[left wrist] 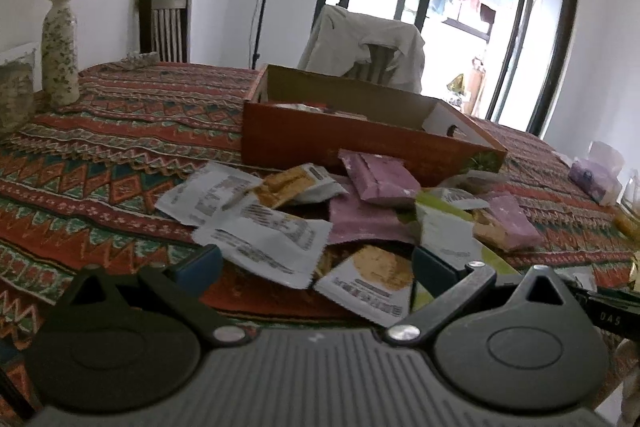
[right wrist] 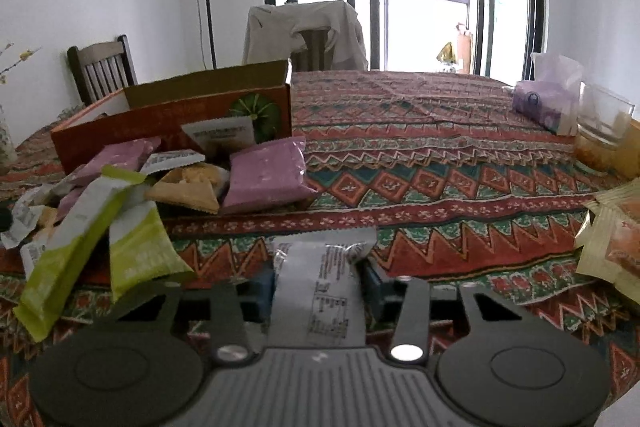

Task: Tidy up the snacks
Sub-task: 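Grasp the white-and-green bar with the left gripper while the right grasps a white wrapper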

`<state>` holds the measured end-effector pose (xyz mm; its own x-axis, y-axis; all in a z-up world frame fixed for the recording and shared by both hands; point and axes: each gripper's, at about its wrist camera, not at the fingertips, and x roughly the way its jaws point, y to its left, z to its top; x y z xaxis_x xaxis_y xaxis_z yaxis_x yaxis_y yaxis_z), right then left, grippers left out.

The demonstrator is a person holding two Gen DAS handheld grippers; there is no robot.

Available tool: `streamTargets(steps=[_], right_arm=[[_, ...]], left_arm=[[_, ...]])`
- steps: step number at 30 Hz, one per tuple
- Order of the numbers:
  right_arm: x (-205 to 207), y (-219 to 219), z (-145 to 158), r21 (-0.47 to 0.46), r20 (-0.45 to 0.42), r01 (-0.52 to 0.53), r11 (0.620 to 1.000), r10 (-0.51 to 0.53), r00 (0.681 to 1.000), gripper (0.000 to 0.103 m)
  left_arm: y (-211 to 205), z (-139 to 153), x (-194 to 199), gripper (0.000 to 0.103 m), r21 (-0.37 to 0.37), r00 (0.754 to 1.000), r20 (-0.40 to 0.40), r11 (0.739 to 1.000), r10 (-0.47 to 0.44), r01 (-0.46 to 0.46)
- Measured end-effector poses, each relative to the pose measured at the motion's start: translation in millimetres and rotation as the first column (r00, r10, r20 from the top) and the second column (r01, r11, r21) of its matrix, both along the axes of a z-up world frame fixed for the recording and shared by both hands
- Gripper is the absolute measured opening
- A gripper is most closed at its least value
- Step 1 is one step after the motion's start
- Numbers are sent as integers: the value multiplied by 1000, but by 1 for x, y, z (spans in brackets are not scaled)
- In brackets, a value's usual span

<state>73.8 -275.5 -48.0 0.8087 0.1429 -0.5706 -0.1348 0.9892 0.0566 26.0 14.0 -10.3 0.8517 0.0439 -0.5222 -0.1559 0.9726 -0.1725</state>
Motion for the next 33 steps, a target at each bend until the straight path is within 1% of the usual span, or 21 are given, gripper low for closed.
streamTargets(steps=[6, 10, 15, 18, 22, 24, 25, 26, 33], right_arm=[[-9, -6, 6, 35, 63, -11, 999, 9, 998, 39], [-11, -10, 5, 59, 69, -20, 998, 16, 997, 39], [-13, -15, 2, 74, 67, -31, 997, 26, 997, 39], [-14, -18, 1, 81, 69, -39, 996, 33, 997, 39], [-15, -20, -1, 88, 68, -49, 995, 43, 997, 39], [-15, -20, -1, 92, 68, -53, 994, 46, 997, 39], [-15, -20, -2, 94, 67, -54, 994, 48, 997, 39], [-15, -20, -2, 96, 67, -55, 994, 49, 997, 39], [-14, -20, -3, 99, 64, -57, 993, 51, 997, 39]], left_arm=[[-24, -1, 6, 103, 25, 998, -17, 998, -62, 62], [-40, -5, 13, 103, 45, 995, -40, 995, -88, 89], [-58, -15, 26, 103, 62, 989, -93, 991, -112, 119], [-67, -21, 30, 103, 99, 989, -117, 990, -93, 105], [-71, -25, 33, 103, 125, 988, -136, 989, -66, 84], [-71, -28, 35, 103, 132, 986, -160, 989, -53, 74], [-71, -31, 38, 103, 130, 981, -186, 989, -47, 72], [-73, -32, 38, 103, 154, 983, -180, 986, -39, 67], [-73, -32, 37, 103, 149, 982, -184, 987, -33, 61]])
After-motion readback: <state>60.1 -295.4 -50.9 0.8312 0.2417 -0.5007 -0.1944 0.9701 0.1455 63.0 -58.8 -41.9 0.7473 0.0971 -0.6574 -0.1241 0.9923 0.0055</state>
